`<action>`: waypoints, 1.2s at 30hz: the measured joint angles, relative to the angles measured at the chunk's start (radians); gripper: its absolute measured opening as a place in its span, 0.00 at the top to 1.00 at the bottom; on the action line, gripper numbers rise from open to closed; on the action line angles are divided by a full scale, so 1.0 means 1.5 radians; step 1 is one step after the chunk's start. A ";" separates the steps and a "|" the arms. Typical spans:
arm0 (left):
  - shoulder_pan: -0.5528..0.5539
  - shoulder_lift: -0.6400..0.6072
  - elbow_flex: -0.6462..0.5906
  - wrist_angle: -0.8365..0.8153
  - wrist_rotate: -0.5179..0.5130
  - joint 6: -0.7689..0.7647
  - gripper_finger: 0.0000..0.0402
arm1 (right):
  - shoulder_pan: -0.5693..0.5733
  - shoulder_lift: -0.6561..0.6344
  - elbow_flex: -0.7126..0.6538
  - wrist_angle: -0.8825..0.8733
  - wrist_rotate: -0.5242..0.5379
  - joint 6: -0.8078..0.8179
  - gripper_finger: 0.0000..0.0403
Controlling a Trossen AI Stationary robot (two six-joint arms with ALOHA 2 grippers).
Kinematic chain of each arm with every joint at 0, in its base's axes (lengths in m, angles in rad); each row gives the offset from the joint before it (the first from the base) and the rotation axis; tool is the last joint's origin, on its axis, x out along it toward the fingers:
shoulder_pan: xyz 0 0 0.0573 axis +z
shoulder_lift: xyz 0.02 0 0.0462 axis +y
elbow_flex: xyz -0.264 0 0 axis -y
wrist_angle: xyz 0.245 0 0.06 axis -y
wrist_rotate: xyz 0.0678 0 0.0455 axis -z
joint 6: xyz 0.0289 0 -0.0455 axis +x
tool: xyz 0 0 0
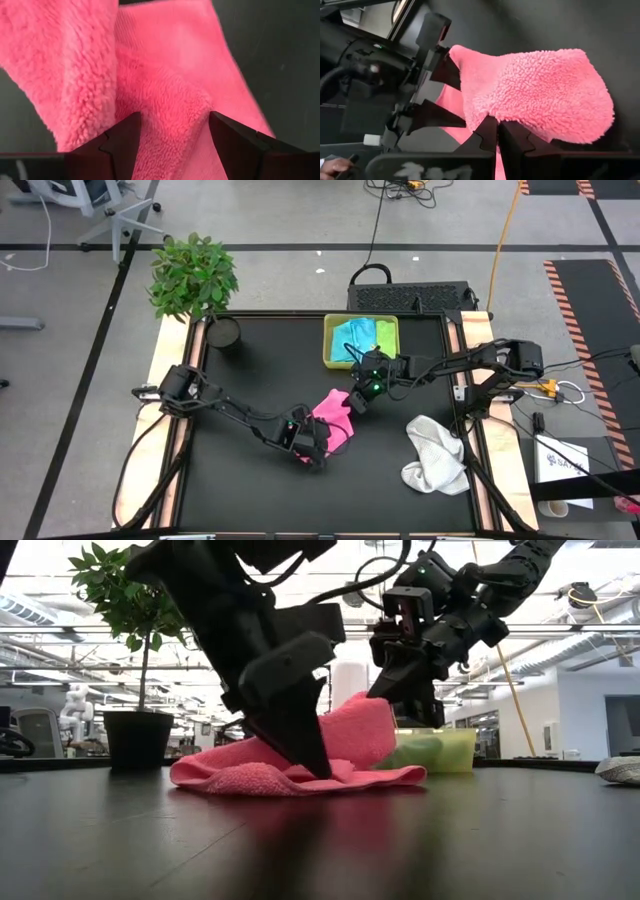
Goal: Fold microfiber towels
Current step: Fold the pink microfiber cloth
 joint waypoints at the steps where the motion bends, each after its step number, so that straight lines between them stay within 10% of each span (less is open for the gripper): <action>1: 0.000 0.000 0.000 0.000 -0.006 -0.004 0.41 | 0.001 0.000 0.000 -0.001 -0.003 0.000 1.00; 7: 0.000 0.000 0.000 -0.011 -0.033 -0.036 0.48 | 0.002 0.000 0.000 0.001 -0.003 0.000 1.00; 16: 0.000 -0.049 0.008 0.021 0.000 -0.048 0.96 | 0.002 0.000 0.000 -0.008 -0.003 0.000 1.00; 36: 0.000 -0.379 0.008 -0.243 -0.235 -0.078 0.99 | 0.002 -0.005 0.001 0.051 -0.007 0.010 1.00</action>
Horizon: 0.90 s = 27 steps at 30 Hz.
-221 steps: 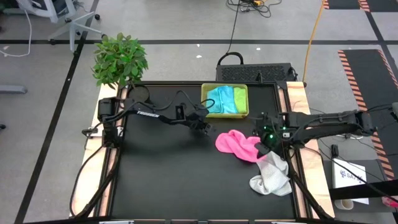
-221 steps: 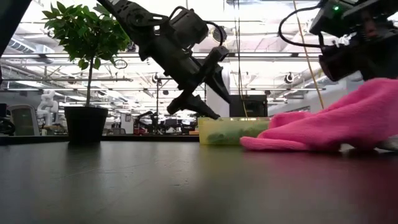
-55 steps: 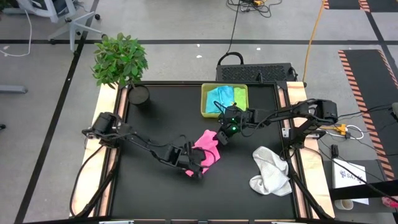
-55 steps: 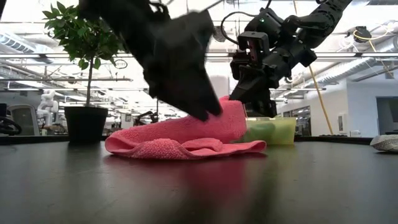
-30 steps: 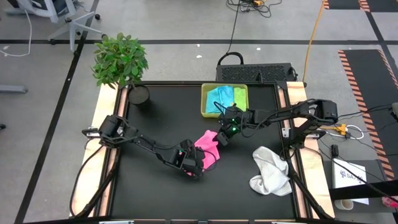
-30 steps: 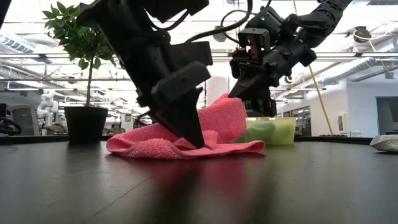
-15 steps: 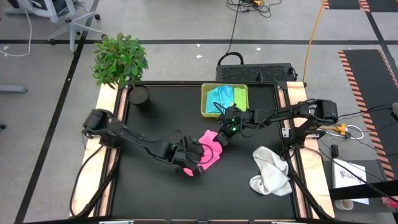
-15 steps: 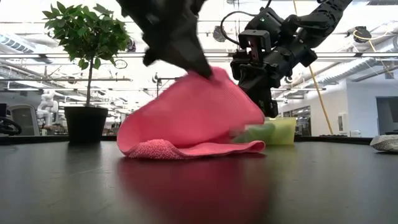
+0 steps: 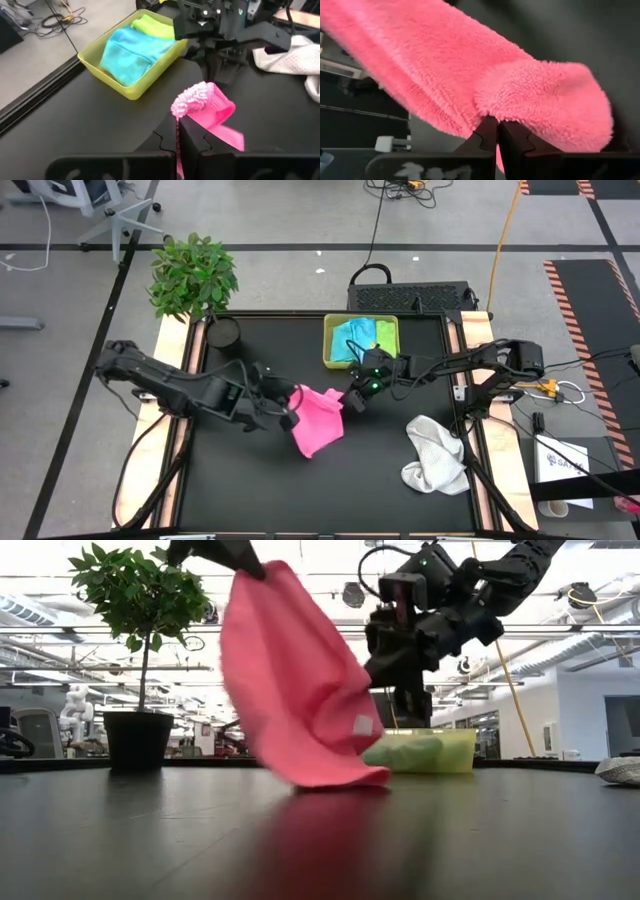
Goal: Fold microfiber towels
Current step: Fold the pink microfiber cloth
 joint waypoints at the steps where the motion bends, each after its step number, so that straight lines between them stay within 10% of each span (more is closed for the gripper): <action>1: 0.001 -0.004 0.000 -0.013 0.000 -0.004 0.99 | 0.000 -0.003 -0.001 0.016 0.002 0.001 1.00; 27: 0.050 -0.010 0.000 0.236 0.031 0.101 1.00 | 0.039 -0.081 -0.001 -0.031 0.148 -0.222 1.00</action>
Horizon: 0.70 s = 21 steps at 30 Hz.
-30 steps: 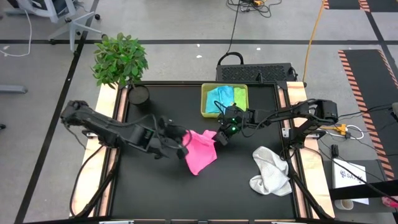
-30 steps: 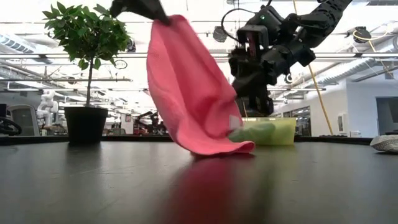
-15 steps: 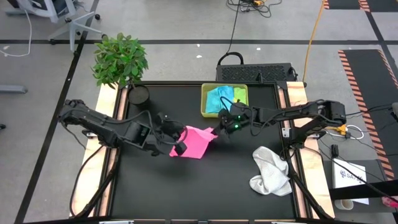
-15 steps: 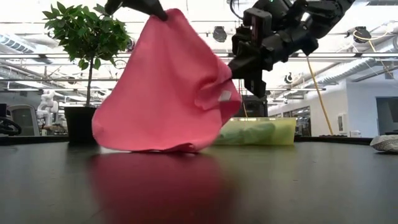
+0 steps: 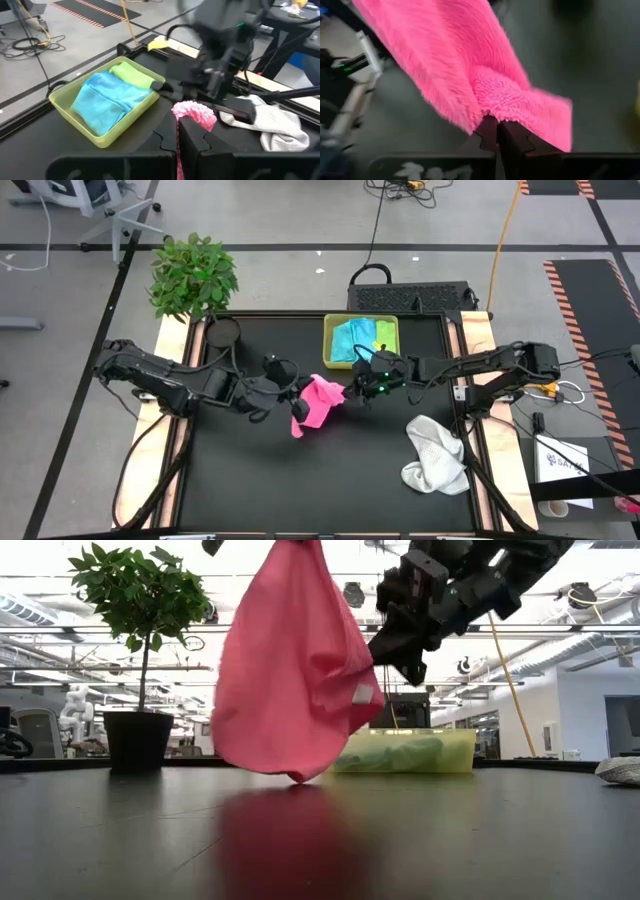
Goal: Fold microfiber towels
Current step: Fold the pink microfiber cloth
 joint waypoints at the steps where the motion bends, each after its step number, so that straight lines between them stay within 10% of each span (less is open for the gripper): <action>1: 0.003 0.000 0.000 0.000 0.000 -0.001 1.00 | 0.007 -0.008 0.000 0.006 0.028 -0.020 1.00; 10: 0.028 -0.002 0.000 -0.006 0.004 -0.013 1.00 | 0.087 -0.128 0.028 -0.079 0.280 -0.188 1.00; 21: 0.075 -0.001 0.000 -0.002 0.052 -0.051 1.00 | 0.138 -0.071 0.149 -0.261 0.324 -0.304 1.00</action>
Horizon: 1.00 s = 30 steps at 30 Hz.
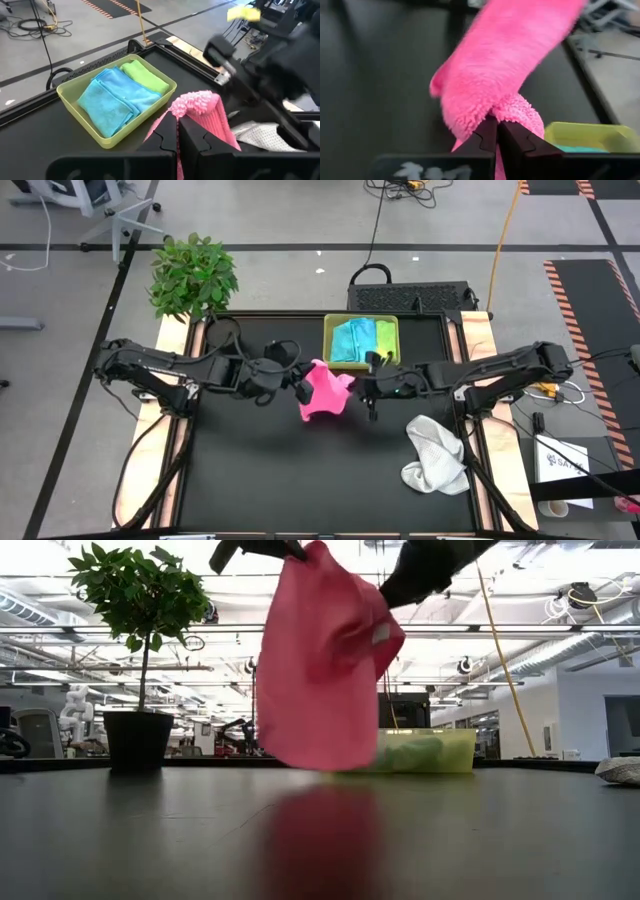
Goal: Fold microfiber towels
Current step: Fold the pink microfiber cloth
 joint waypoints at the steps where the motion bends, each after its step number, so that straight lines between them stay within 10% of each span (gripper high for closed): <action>1: 0.000 0.000 0.000 0.000 0.002 0.000 1.00 | 0.002 0.007 0.002 -0.001 -0.012 -0.010 0.99; 22: -0.016 0.001 0.000 -0.006 0.028 -0.007 1.00 | -0.086 0.009 0.019 0.028 0.047 -0.074 0.72; 30: -0.023 0.001 0.000 -0.007 0.018 -0.004 1.00 | -0.036 0.008 0.019 0.042 -0.196 0.130 0.72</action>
